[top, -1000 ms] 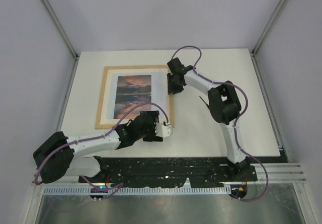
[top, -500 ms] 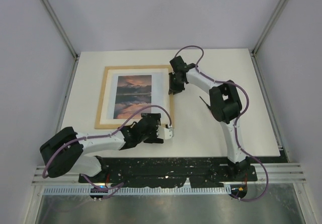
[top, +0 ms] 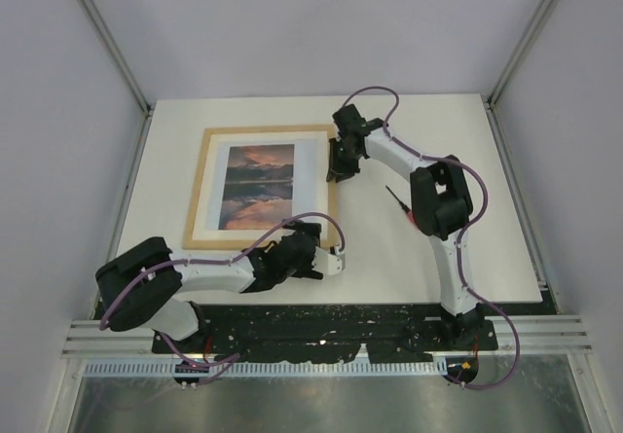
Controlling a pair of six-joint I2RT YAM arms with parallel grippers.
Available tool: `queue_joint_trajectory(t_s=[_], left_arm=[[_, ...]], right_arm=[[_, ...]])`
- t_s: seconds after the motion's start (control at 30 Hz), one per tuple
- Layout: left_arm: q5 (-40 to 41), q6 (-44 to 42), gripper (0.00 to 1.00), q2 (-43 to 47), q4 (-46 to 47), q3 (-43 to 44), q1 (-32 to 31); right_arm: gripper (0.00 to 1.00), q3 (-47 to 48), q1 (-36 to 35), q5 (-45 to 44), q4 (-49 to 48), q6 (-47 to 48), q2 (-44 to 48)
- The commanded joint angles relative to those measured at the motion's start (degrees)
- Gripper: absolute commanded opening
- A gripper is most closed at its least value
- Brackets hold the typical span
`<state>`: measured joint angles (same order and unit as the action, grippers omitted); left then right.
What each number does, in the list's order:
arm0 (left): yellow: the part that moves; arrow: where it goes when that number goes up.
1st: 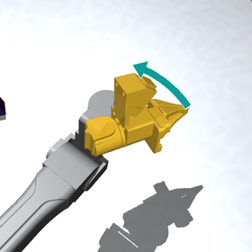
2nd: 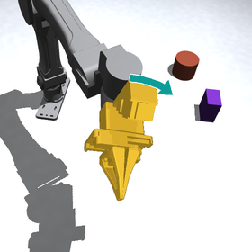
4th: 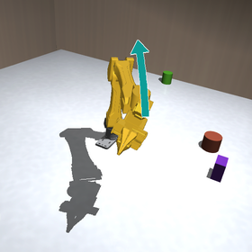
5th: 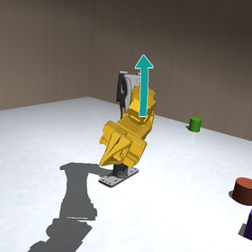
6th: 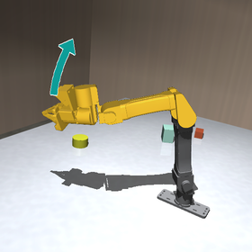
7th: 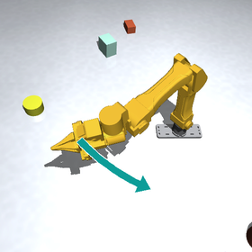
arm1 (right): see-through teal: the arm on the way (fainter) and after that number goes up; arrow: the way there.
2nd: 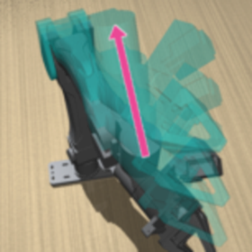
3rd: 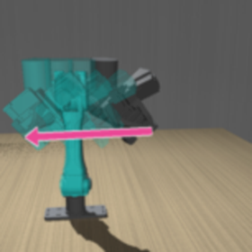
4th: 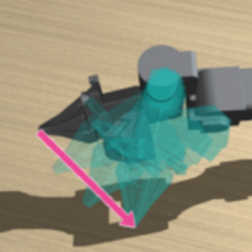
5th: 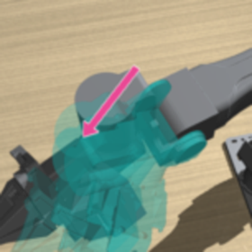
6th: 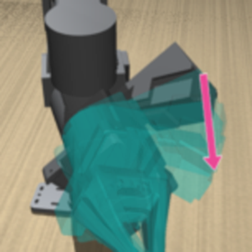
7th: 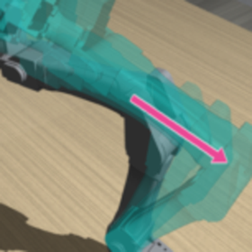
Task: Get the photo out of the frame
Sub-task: Turn over the photo frame at the center of the board.
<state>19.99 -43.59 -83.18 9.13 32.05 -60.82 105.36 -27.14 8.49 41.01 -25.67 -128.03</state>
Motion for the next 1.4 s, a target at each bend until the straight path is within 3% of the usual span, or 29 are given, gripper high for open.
queue_joint_trajectory(t_s=[0.0,0.3,0.37,0.53,0.77,0.87,0.97,1.03,1.1,1.23,1.3,1.37], left_arm=[[2.9,-1.1,1.0,-2.2,3.1,1.3,-1.1],[9.0,-1.2,0.96,-5.9,6.3,1.8,-2.1],[11.4,-1.8,0.85,-7.2,8.5,1.6,-2.1],[16.7,-4.2,0.42,-9.1,15.3,1.1,-2.2],[18.5,-5.2,0.34,-9.8,17.9,0.0,-2.1],[19.5,-6.5,0.34,-9.5,20.2,-0.8,-2.2],[19.7,-6.9,0.32,-9.2,20.8,-1.4,-2.1],[19.8,-7.0,0.21,-8.7,21.5,-1.8,-2.0],[19.6,-6.9,0.16,-7.6,21.8,-2.3,-1.5],[16.9,-4.4,0.18,-2.7,18.7,-2.2,1.0],[14.0,-1.5,0.3,1.3,14.4,-2.1,2.6],[10.5,1.3,0.49,6.1,11.3,-2.3,4.1]], right_arm=[[0.08,3.8,0.2,4.1,-2.0,-1.7,9.0],[0.08,3.6,0.2,5.7,-1.6,-2.0,11.5],[0.08,3.1,0.2,5.6,-1.7,-1.8,11.7],[0.08,1.2,0.3,5.2,-1.9,-1.5,11.8],[0.08,1.2,1.6,4.4,-2.2,-1.1,10.5],[0.28,1.2,1.6,3.5,-2.3,-0.2,9.6],[0.38,1.5,1.7,2.2,-2.3,0.9,7.7],[0.44,2.2,1.7,1.2,-2.1,1.3,5.7],[0.49,2.7,1.6,0.7,-2.2,1.3,3.5],[0.61,5.5,0.0,-2.5,-1.6,1.9,-1.9],[0.65,6.5,-1.1,-3.1,-1.6,1.9,-3.9],[0.66,7.4,-2.1,-3.9,-1.5,1.9,-5.6]])
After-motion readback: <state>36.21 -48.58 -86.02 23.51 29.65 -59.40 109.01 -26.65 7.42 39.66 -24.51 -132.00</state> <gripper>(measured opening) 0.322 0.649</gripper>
